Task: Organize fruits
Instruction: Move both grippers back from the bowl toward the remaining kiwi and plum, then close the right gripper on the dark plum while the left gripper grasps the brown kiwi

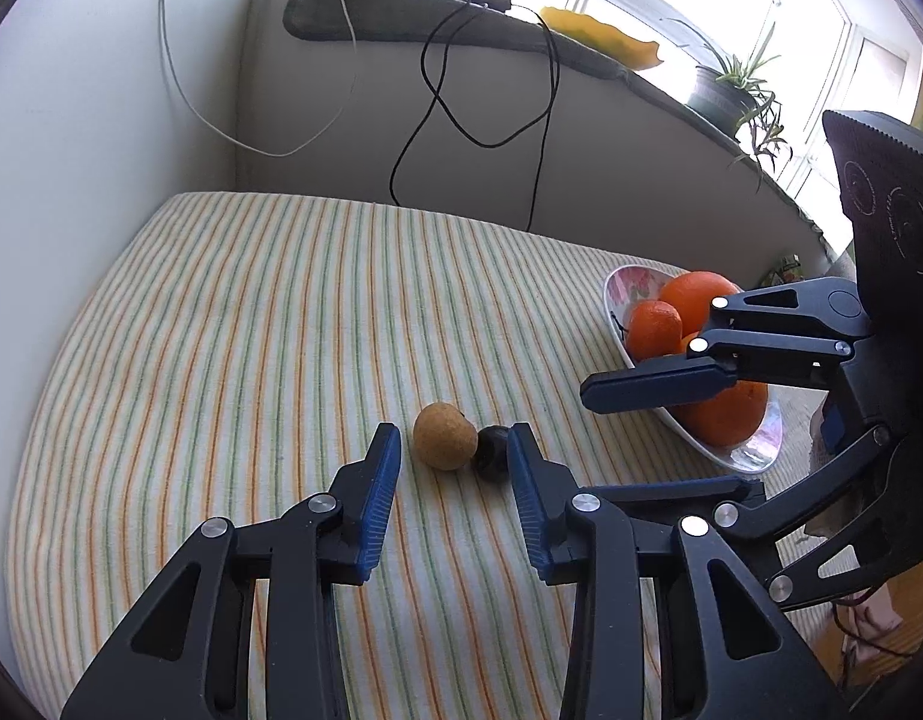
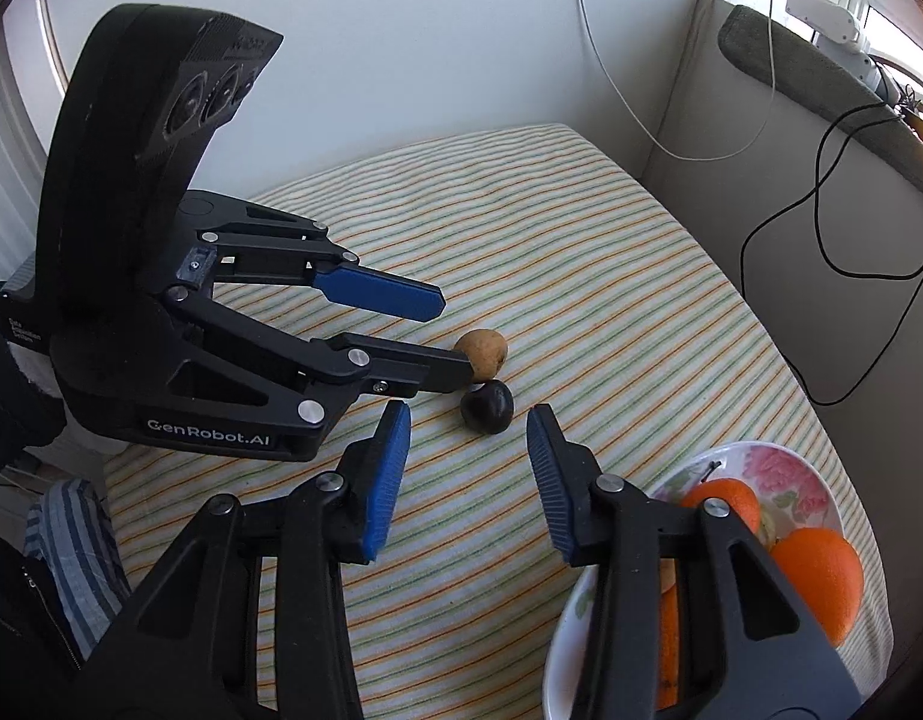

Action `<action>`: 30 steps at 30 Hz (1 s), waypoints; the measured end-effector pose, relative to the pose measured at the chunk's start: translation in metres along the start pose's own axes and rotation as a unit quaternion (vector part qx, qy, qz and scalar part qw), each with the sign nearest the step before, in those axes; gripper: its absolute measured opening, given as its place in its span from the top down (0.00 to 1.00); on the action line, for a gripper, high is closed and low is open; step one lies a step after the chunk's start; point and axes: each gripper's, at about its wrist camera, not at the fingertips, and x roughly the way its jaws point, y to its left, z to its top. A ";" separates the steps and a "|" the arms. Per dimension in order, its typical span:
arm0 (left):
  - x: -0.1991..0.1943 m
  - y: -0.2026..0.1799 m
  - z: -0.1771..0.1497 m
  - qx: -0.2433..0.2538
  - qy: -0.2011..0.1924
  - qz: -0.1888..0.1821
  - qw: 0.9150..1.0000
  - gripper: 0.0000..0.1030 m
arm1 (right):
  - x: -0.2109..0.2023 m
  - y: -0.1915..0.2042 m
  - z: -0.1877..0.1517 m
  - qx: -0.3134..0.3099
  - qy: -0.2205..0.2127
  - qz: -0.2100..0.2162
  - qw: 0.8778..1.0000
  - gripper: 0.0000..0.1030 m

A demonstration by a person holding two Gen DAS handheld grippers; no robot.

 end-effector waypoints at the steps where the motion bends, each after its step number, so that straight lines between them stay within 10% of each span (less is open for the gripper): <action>1: 0.001 0.001 0.000 -0.001 0.002 -0.001 1.000 0.68 | 0.003 0.000 0.001 -0.001 0.003 0.000 1.000 0.59; 30: 0.017 0.011 0.008 0.004 0.020 -0.011 1.000 0.78 | 0.050 -0.011 0.015 -0.040 0.066 -0.015 0.997 0.62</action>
